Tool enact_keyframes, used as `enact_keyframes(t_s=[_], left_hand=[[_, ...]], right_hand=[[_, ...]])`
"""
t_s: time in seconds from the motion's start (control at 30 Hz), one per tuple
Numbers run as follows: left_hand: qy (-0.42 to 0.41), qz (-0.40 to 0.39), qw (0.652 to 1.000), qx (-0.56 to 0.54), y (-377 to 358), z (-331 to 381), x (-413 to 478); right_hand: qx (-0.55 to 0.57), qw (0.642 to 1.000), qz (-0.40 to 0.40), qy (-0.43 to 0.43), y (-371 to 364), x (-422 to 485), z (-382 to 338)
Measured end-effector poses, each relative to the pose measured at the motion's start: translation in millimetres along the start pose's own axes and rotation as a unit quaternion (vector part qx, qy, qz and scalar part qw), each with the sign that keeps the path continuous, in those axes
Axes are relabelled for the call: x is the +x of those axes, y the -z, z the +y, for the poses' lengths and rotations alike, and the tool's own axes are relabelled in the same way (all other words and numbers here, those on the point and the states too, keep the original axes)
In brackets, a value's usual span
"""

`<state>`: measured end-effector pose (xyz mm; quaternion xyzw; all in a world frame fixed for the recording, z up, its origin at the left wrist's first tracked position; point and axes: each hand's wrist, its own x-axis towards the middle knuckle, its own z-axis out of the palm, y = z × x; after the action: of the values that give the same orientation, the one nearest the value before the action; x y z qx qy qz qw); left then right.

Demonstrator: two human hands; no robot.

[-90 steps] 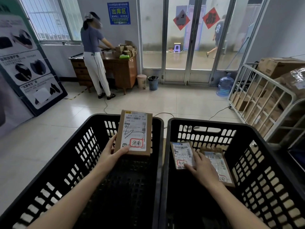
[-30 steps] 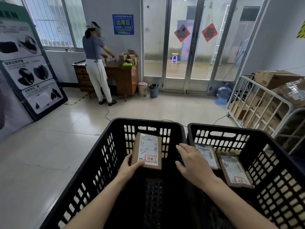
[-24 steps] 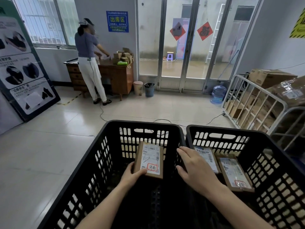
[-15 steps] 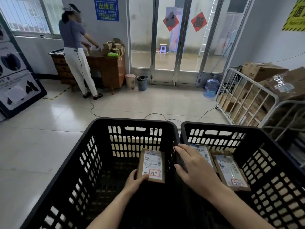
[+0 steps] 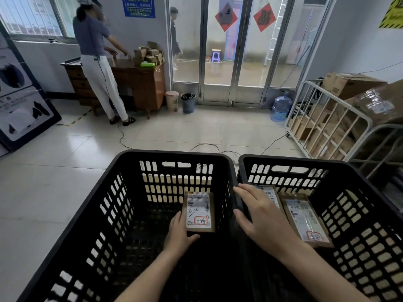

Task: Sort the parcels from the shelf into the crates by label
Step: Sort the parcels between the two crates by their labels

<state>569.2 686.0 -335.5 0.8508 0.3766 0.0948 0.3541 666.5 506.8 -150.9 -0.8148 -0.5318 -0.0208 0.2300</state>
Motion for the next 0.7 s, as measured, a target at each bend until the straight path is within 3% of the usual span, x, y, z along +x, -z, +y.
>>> enact_keyframes(t_s=[0.07,0.17,0.7], left_hand=[[-0.058,-0.02,0.986,0.157,6,5,2],[-0.109,-0.047,0.963,0.242,13,10,7],[-0.112,-0.076,0.944,0.3,23,25,7]], right_hand=[[0.0,1.0,0.001,0.001,0,0,-1],[0.003,1.0,0.003,0.0,1,-1,0],[0.009,0.999,0.009,-0.034,3,-9,1]])
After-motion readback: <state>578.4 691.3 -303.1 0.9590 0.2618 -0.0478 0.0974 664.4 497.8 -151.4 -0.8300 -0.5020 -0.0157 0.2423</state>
